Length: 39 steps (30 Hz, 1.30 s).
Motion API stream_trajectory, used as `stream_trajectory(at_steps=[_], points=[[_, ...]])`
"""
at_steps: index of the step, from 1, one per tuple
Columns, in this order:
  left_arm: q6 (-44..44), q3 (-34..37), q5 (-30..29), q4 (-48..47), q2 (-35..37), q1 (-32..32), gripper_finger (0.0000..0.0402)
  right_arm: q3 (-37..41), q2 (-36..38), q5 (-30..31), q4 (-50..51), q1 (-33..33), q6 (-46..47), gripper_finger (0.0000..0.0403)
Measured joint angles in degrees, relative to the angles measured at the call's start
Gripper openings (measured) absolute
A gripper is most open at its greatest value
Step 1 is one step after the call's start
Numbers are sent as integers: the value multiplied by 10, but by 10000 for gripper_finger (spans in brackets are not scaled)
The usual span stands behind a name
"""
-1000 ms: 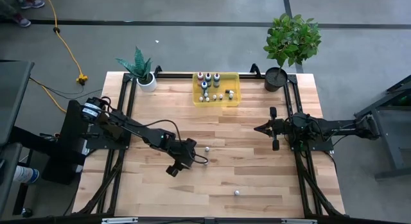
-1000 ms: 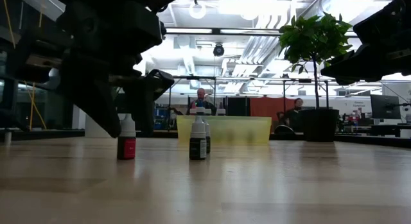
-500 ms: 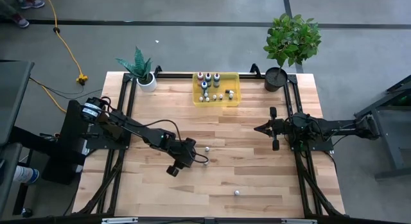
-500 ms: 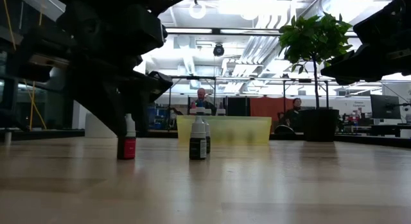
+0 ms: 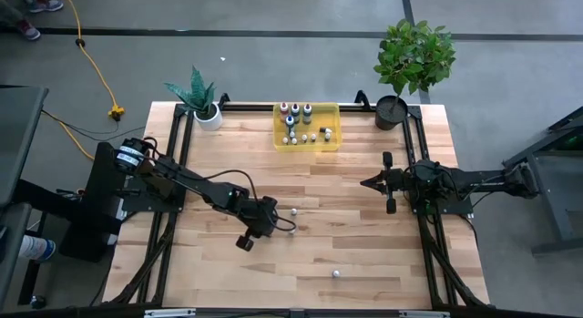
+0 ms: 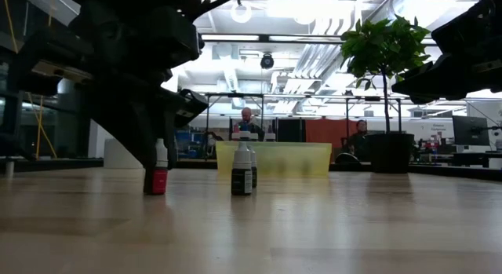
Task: Pick & Place food coloring
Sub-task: Put the small red food coloring bottle into the yellow bin
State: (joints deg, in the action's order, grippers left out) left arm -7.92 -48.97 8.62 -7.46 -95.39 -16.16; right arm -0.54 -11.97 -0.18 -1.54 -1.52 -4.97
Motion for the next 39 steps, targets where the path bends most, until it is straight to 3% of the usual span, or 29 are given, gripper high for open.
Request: stream_trajectory(at_steps=[7, 14, 23, 29, 39], points=[[51, -32, -9, -28, 8, 9, 50, 0, 0, 0, 0, 0, 0, 0], [111, -86, -53, -100, 39, 40, 50, 0, 0, 0, 0, 0, 0, 0], [209, -201, -117, -234, 49, 113, 49, 0, 0, 0, 0, 0, 0, 0], [303, -247, -150, -252, 43, 176, 49, 0, 0, 0, 0, 0, 0, 0], [366, -336, -195, -249, -51, 257, 49, 0, 0, 0, 0, 0, 0, 0]])
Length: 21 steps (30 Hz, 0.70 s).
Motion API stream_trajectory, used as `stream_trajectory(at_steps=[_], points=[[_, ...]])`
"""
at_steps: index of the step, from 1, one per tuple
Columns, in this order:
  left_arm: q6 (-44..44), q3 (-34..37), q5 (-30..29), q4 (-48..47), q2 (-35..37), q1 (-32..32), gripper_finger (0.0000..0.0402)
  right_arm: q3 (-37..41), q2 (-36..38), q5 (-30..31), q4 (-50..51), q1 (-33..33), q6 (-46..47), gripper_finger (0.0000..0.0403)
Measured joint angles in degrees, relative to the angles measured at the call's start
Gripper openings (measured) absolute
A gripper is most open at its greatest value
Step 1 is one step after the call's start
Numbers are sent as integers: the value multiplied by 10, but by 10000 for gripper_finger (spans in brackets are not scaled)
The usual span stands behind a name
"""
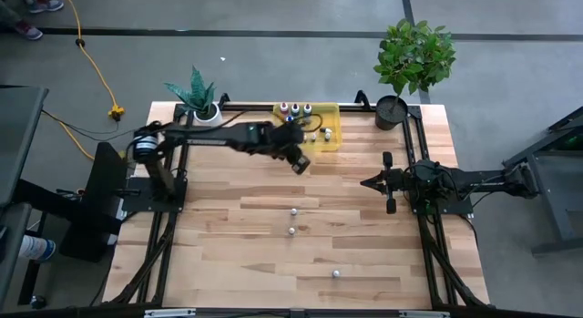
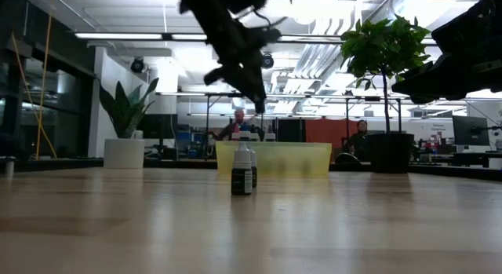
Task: Pick & Place food coloring
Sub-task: Put the small red food coloring bottle into the yellow bin
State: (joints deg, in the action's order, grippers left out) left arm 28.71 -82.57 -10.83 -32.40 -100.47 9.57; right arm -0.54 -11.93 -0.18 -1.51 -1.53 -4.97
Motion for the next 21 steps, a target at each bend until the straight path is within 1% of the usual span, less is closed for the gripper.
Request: stream_trajectory(at_steps=[2, 7, 15, 17, 21], points=[[0, -30, 0, -14, -28, 14, 49, 0, 0, 0, 0, 0, 0, 0], [-13, -125, 1, -14, -98, 40, 49, 0, -1, 0, 0, 0, 0, 0], [-49, -285, -3, -66, -222, 66, 49, 0, -9, 0, 0, 0, 0, 0], [-50, -308, -3, -72, -248, 71, 49, 0, -11, 0, 0, 0, 0, 0], [-50, -330, -8, -70, -280, 74, 49, 0, -11, 0, 0, 0, 0, 0]])
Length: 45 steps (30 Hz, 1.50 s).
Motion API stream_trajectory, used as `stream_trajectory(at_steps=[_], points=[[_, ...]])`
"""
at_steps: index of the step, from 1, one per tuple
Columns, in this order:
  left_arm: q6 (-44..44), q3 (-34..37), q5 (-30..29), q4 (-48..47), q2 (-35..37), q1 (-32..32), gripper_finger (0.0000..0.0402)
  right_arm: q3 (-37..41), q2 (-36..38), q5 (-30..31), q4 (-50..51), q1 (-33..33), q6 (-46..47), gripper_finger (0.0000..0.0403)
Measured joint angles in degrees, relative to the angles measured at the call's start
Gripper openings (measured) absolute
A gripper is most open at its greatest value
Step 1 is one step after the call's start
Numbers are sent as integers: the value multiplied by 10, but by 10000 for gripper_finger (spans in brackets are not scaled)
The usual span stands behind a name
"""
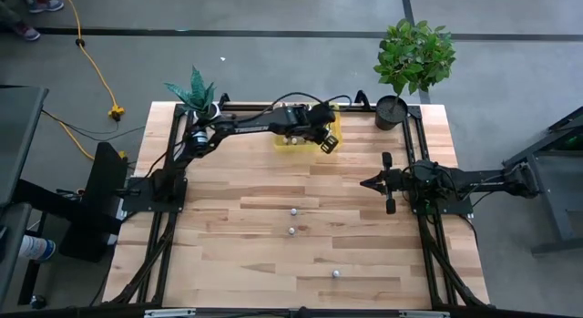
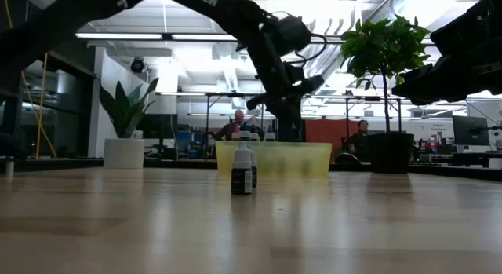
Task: Pick & Place food coloring
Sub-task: Put the small red food coloring bottle into the yellow bin
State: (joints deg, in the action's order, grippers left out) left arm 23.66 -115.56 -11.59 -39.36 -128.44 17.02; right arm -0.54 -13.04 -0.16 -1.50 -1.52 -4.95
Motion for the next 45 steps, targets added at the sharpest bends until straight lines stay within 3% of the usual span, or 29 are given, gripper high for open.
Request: stream_trajectory(at_steps=[15, 22, 45], points=[[1, 0, -21, 22, -50, 12, 50, 0, 0, 0, 0, 0, 0, 0], [1, 0, -31, 32, -55, 14, 81, 0, 0, 0, 0, 0, 0, 0], [-5, 0, -13, 45, -64, 14, 90, 0, 0, 0, 0, 0, 0, 0]])
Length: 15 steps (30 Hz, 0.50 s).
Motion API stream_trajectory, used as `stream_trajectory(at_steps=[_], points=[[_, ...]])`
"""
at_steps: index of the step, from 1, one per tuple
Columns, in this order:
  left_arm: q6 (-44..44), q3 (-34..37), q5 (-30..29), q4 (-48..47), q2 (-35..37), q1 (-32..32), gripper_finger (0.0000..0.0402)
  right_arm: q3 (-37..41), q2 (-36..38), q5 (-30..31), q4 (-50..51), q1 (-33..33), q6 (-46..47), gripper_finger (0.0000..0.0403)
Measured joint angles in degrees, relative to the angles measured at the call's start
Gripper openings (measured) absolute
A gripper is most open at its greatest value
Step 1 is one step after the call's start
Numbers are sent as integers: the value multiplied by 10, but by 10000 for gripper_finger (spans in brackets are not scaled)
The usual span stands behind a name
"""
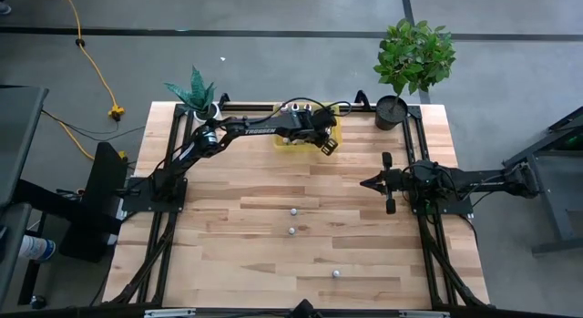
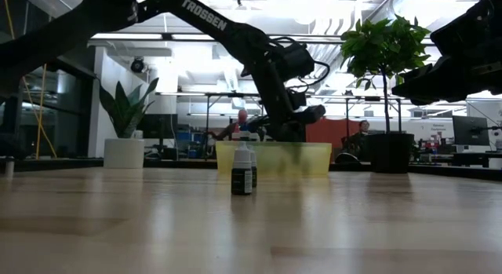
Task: Pick & Place food coloring
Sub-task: Put the small red food coloring bottle into the yellow bin
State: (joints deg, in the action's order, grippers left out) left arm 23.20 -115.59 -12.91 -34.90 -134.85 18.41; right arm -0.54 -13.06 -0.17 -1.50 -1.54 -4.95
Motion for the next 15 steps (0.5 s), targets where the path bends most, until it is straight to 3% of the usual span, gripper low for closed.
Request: stream_trajectory(at_steps=[15], points=[[-10, 0, 5, 3, 0, 0, 91, 0, 0, 0, 0, 0, 0, 0]])
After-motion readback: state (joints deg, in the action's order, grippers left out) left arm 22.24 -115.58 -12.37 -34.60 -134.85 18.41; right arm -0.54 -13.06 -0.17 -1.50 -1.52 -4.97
